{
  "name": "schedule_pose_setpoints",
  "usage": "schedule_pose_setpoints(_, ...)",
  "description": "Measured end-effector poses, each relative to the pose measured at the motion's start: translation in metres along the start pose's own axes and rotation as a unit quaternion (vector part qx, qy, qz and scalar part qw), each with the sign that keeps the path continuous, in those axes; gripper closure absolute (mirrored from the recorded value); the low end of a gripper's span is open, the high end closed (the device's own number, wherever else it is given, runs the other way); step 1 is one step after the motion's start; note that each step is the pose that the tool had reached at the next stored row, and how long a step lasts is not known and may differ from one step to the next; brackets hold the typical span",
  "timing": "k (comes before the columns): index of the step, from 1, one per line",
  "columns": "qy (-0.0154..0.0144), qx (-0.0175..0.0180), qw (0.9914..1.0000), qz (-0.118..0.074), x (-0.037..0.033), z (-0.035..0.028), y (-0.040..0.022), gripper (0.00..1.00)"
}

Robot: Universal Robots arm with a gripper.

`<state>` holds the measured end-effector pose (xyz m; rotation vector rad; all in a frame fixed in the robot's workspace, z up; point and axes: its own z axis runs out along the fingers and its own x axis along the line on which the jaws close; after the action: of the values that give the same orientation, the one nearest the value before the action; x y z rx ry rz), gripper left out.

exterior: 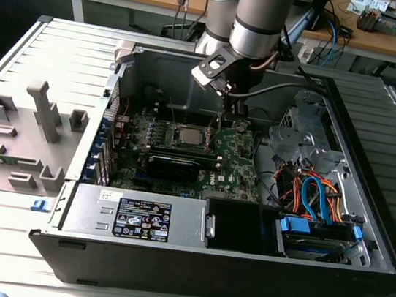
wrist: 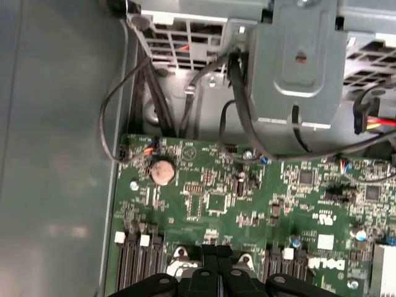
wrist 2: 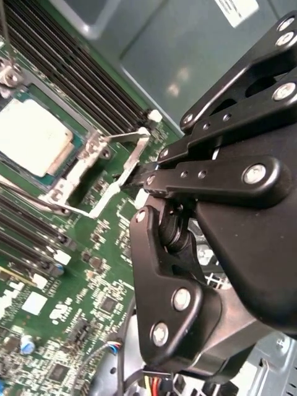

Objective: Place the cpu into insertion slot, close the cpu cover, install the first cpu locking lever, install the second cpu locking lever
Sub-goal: 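Close the cpu cover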

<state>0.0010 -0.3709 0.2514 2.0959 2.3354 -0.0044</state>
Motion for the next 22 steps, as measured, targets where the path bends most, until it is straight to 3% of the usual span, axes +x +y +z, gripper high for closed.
schedule_pose_setpoints(4,0.0019,-0.0012,1.00000,0.000,0.0010,0.0002,-0.0098,0.89)
schedule_pose_setpoints(6,0.0039,-0.0021,0.99999,0.000,0.0019,0.0003,-0.0187,0.89)
schedule_pose_setpoints(9,0.0046,-0.0024,0.99999,0.000,0.0025,0.0014,-0.0235,0.89)
schedule_pose_setpoints(12,0.0045,-0.0023,0.99999,0.000,0.0030,0.0069,-0.0285,0.89)
schedule_pose_setpoints(14,0.0046,-0.0023,0.99999,0.000,0.0040,0.0131,-0.0371,0.89)
schedule_pose_setpoints(22,0.0045,-0.0023,0.99999,0.000,0.0063,0.0273,-0.0578,0.89)
